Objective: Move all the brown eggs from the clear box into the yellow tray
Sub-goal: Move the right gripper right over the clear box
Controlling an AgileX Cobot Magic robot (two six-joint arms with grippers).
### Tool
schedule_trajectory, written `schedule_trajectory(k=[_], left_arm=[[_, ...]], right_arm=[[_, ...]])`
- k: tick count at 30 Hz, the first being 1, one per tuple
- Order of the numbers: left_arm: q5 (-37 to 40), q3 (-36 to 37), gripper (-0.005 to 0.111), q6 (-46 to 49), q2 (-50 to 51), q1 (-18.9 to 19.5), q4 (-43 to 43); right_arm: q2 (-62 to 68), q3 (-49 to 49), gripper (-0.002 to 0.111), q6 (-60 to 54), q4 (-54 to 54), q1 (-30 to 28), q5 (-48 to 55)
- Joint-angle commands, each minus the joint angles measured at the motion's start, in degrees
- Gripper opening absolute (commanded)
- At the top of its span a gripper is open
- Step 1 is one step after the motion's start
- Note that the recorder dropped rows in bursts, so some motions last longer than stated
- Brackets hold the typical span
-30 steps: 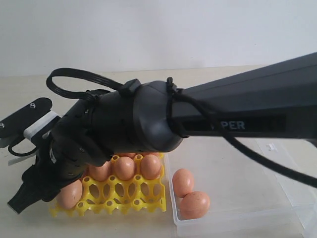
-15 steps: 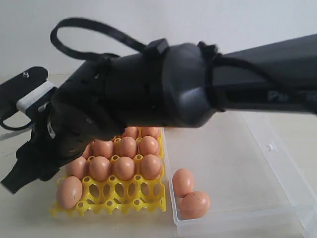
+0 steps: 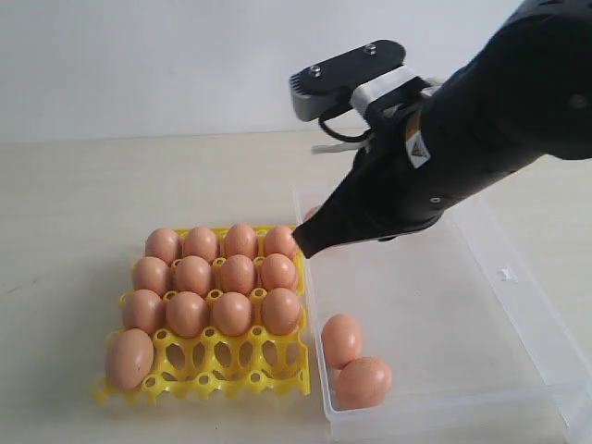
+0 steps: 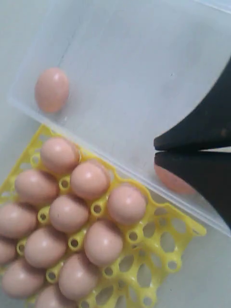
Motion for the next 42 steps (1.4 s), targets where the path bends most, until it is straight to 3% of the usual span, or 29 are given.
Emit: schedule_trajectory(k=[1,7,11,18,33,42], left_arm=[[-0.51,-0.23,0.000,-0.22,0.04,-0.29,-0.03],[-0.51,-0.23,0.000,-0.22,0.04,-0.29,-0.03],[-0.51,-0.23,0.000,-0.22,0.04,-0.29,-0.03],[-0.51,-0.23,0.000,-0.22,0.04,-0.29,-0.03],[-0.51,-0.23,0.000,-0.22,0.04,-0.29,-0.03],[-0.51,-0.23,0.000,-0.22,0.04,-0.29,-0.03]], right_arm=[[-1.93,1.72,0.014,2.28,-0.58,-2.73,-1.69],[-1.81,2.21,0.032,3.69,-0.26,-3.27,-3.93],[-1.81,2.21,0.038,3.44,0.30,-3.27,-4.94],[-1.81,2.21,0.038,-5.32,8.96,-3.27,-12.61],[-1.81,1.68,0.038,-4.91,8.47,-3.27,-17.63],[-2.26,1.68,0.038,14.38,-9.64,-2.84,-17.00]])
